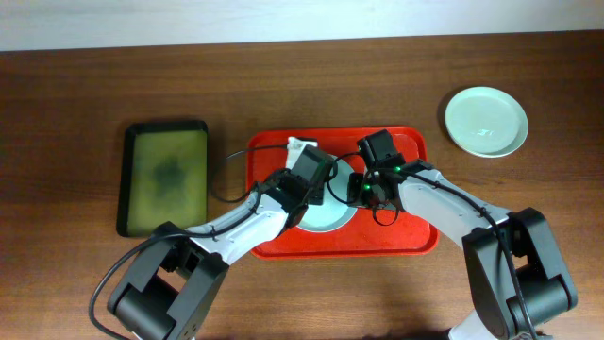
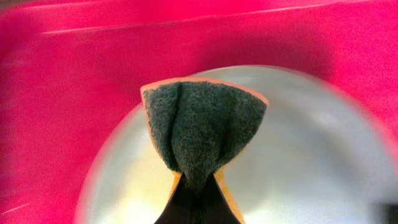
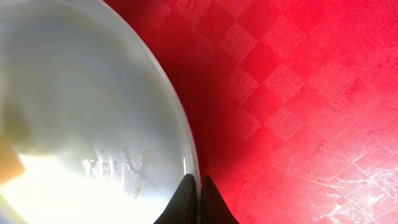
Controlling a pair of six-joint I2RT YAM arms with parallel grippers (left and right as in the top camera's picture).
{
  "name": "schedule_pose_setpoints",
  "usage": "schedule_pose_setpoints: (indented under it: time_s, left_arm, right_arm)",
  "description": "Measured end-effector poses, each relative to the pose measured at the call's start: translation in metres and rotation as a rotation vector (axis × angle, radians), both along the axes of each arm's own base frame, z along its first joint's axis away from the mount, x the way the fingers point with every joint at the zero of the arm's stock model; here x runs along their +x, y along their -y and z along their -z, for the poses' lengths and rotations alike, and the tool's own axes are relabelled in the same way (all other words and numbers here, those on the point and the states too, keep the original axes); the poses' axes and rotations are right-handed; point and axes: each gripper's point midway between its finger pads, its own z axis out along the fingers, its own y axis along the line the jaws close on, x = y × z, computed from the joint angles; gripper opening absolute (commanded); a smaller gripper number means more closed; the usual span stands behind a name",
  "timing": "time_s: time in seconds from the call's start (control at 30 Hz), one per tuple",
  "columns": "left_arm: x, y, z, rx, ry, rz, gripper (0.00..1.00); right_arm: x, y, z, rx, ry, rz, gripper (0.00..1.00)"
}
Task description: Clean dirty plates on tray and stack at the side
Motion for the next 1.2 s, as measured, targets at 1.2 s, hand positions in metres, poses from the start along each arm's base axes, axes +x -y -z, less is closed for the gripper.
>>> schedule_pose_setpoints:
  time_s: [1.2]
  left_arm:
    - [0.004,-0.08,-0.058,0.038,0.004,-0.222,0.0]
  right_arm:
    - [0.012,-0.001,-0.026,-0.046,0.018,-0.093,0.04]
